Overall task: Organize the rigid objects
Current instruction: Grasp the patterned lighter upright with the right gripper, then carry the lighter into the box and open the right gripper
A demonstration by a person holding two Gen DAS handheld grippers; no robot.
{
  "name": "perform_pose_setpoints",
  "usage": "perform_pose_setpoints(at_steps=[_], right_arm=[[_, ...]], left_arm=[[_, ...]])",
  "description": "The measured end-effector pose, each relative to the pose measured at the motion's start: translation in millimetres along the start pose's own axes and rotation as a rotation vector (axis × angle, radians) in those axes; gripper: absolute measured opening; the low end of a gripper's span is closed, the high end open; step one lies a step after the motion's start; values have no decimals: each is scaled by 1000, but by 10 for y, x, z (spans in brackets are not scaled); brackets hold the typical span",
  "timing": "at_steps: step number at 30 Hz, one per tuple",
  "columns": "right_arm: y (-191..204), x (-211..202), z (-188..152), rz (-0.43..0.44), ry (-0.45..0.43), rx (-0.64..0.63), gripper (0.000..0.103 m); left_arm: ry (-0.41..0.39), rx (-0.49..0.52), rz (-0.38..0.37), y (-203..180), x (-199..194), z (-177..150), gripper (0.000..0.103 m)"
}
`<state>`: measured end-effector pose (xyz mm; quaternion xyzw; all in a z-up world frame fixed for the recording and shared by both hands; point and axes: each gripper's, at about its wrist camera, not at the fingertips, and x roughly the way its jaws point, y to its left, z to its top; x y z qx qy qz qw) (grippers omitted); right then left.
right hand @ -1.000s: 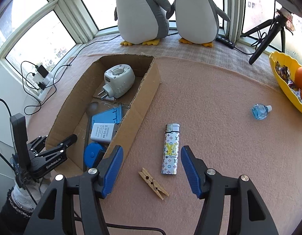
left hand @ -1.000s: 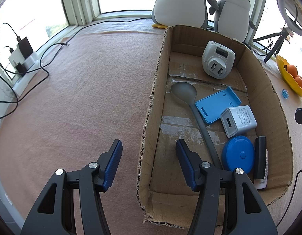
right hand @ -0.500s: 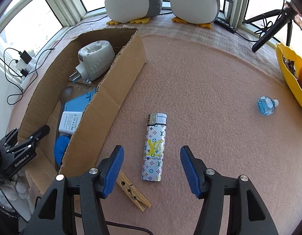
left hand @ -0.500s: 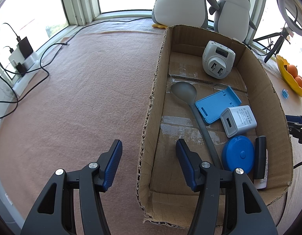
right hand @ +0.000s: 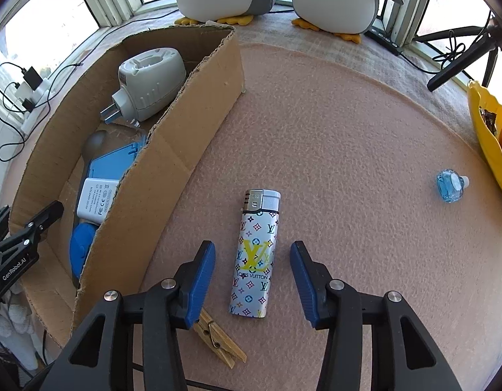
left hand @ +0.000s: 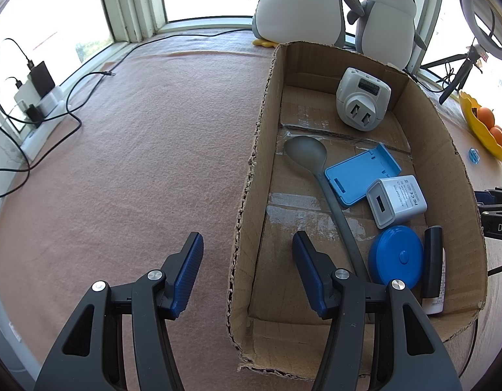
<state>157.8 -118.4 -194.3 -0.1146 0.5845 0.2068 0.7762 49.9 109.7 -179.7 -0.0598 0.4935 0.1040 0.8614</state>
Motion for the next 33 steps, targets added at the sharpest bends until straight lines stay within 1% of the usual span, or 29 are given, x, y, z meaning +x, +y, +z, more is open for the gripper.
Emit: perform_pose_setpoints(at_steps=[2,5,7,16,23,28,33], right_arm=[[3,6,4,-23,0,-10,32],[-20,-2,-5,-36,-2,-18,24],[-39,-10,-16,-38,-3,-20,21],[-80,-103,-97,-27,-33,-1,21],[-52,-316,-105,-10,-83,8,21],[66,-543,-68,26,-132,-4,21],[266,-716,-10,73,-168,-38,21]], left_arm=[[0,0,0,1,0,1,58],[0,0,0,0,0,0,58],[0,-1,0,1,0,0,58],[0,0,0,0,0,1,58],[0,0,0,0,1,1,58],[0,0,0,0,1,1,58],[0,0,0,0,1,1,58]])
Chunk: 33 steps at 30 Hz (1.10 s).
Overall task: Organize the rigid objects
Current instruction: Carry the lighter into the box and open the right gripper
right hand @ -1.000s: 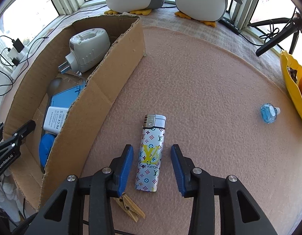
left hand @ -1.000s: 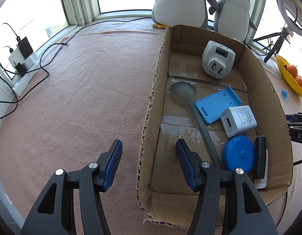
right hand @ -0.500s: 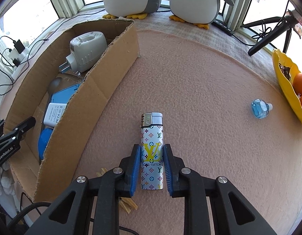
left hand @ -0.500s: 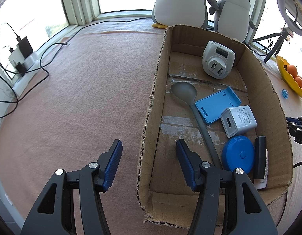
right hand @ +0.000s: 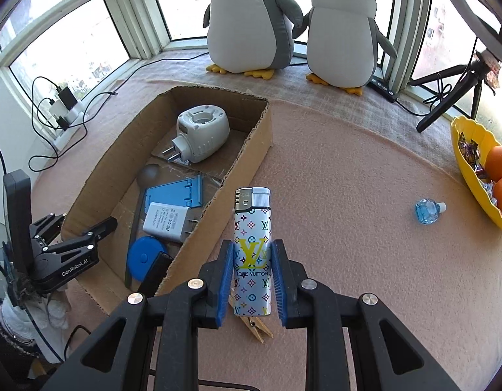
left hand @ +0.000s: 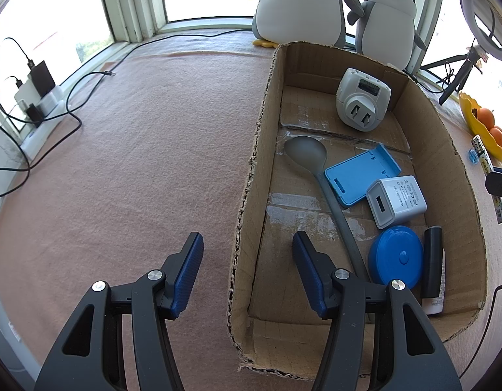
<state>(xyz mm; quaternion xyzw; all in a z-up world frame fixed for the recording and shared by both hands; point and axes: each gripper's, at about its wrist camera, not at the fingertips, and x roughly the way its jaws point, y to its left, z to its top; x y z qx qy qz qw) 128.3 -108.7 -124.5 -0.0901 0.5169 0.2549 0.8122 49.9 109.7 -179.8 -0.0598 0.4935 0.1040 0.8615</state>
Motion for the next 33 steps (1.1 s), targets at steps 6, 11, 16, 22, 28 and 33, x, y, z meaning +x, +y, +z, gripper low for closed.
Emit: perform_pose_setpoints(at_steps=[6,11,16,22,28,33], right_arm=[[306,-40,21,56,-10,-52,21],[536,-1,10,99,-3,-87,21],[701,69,-10,125,10,-111,21],[787,160,-45,130,27,-124,21],[812,219,-71,131,44,-128,21],[836,251,-91,137,54,-140,21]], left_arm=[[0,0,0,0,0,0,58],[0,0,0,1,0,1,58],[0,0,0,1,0,0,58],[0,0,0,2,0,-1,58],[0,0,0,2,1,-1,58],[0,0,0,3,1,-1,58]])
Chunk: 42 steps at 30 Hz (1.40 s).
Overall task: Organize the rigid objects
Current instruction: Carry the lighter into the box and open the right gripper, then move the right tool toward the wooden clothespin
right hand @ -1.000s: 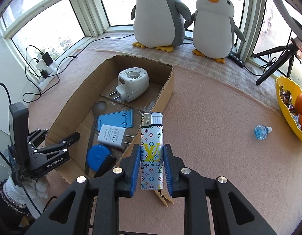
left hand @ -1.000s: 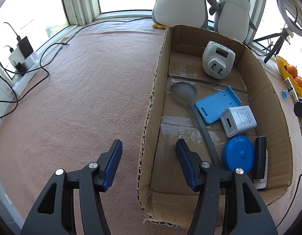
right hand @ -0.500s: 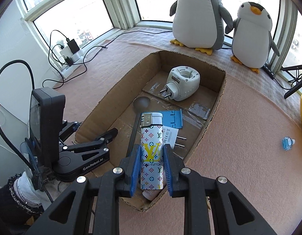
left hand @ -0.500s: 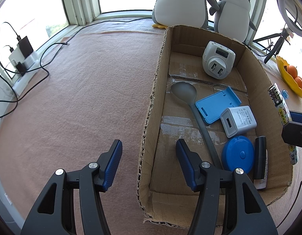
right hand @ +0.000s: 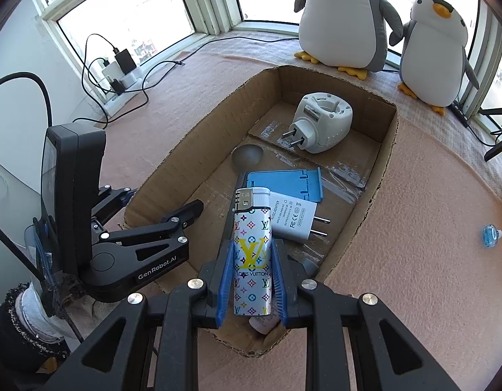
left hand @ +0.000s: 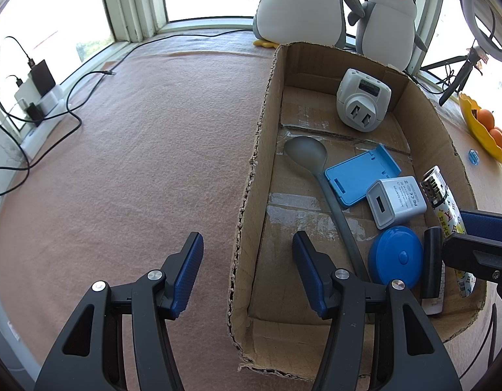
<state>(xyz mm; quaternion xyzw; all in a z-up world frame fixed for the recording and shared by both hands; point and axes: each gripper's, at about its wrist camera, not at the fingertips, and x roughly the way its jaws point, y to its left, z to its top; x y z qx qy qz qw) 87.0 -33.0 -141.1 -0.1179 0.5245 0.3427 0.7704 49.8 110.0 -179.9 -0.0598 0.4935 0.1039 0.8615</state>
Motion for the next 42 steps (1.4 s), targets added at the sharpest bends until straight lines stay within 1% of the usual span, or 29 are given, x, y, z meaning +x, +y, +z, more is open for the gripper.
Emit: perform_pose_setpoints(at_steps=[4,6,8,9,18,25,29,31,34,38,42], right_arm=[[18,5,-1,7,0,-3,22],[14,-2,1,13,-2,0,34],[10,-22,1,15,-12,3,41],[9,-32,1,17,-15,3,42],[-50,-127,-17,14,-37,20,44],[-180,-261,-53,10,-57,44,44],[-332,-395,-81,14,-75,73,45],[-443,-479,-99,20,-86,93,48],[-606,-587,-135,-3,-94,101,49],[-789,-669,-226,-35,-76,99,49],[-885,-649,-337,-53,-41,77,49]], left_arm=[[0,0,0,0,0,0,58],[0,0,0,0,0,0,58],[0,0,0,1,0,1,58],[0,-1,0,1,0,2,58],[-1,0,0,2,1,1,58],[0,-1,0,2,1,1,58],[0,0,0,2,1,1,58],[-1,0,0,1,0,0,58],[0,0,0,1,0,0,58],[0,-1,0,1,2,1,58],[0,1,2,3,1,1,58]])
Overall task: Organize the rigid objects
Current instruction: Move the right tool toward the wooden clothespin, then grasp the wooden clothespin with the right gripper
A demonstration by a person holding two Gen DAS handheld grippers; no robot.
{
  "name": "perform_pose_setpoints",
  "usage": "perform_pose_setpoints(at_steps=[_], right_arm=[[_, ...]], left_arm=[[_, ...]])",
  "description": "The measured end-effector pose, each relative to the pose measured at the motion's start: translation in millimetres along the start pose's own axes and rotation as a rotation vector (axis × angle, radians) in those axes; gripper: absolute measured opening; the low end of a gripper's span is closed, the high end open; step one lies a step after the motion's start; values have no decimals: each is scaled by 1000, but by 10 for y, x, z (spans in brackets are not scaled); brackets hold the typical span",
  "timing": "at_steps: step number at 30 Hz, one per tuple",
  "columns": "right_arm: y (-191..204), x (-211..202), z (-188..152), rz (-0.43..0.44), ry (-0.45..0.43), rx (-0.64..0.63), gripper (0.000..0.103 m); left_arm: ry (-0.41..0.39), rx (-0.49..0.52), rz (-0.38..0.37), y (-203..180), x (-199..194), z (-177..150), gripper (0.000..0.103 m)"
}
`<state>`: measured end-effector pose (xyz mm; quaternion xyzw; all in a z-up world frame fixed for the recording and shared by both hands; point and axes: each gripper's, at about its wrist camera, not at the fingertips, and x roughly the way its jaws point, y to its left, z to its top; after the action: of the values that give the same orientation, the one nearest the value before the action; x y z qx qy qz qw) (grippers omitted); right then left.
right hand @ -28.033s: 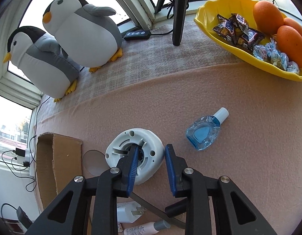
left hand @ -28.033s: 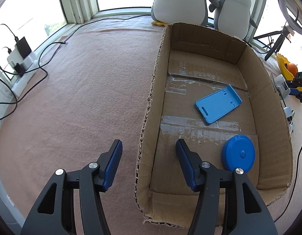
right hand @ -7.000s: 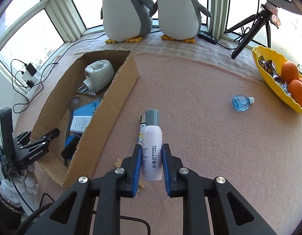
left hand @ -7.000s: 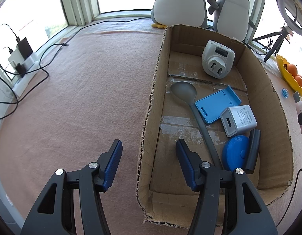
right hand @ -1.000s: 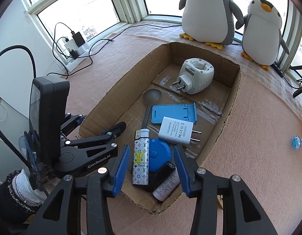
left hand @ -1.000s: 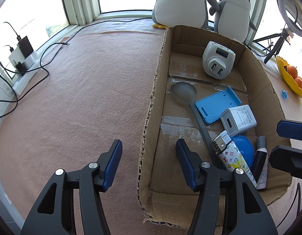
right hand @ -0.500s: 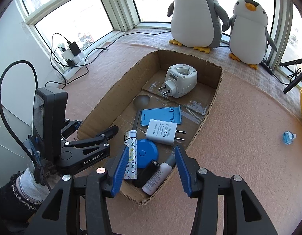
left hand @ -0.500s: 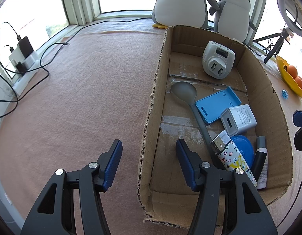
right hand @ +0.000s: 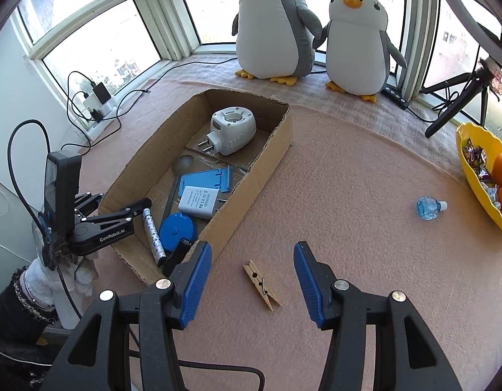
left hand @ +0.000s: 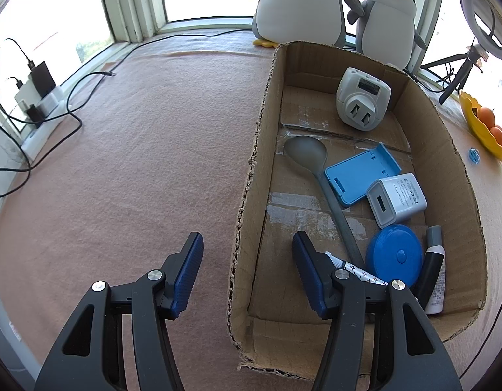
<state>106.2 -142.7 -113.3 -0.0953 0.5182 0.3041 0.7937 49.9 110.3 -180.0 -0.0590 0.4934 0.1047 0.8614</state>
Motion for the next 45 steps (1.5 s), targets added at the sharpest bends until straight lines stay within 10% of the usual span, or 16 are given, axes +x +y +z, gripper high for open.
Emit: perform_pose_setpoints(at_steps=[20,45], right_arm=[[125,621,-254,-54,179,-151,48],[-2,783,-261,-75,187,-80,11]], left_arm=[[0,1,1,11,-3,-7,58],[0,-3,-1,19,-1,-22,58]])
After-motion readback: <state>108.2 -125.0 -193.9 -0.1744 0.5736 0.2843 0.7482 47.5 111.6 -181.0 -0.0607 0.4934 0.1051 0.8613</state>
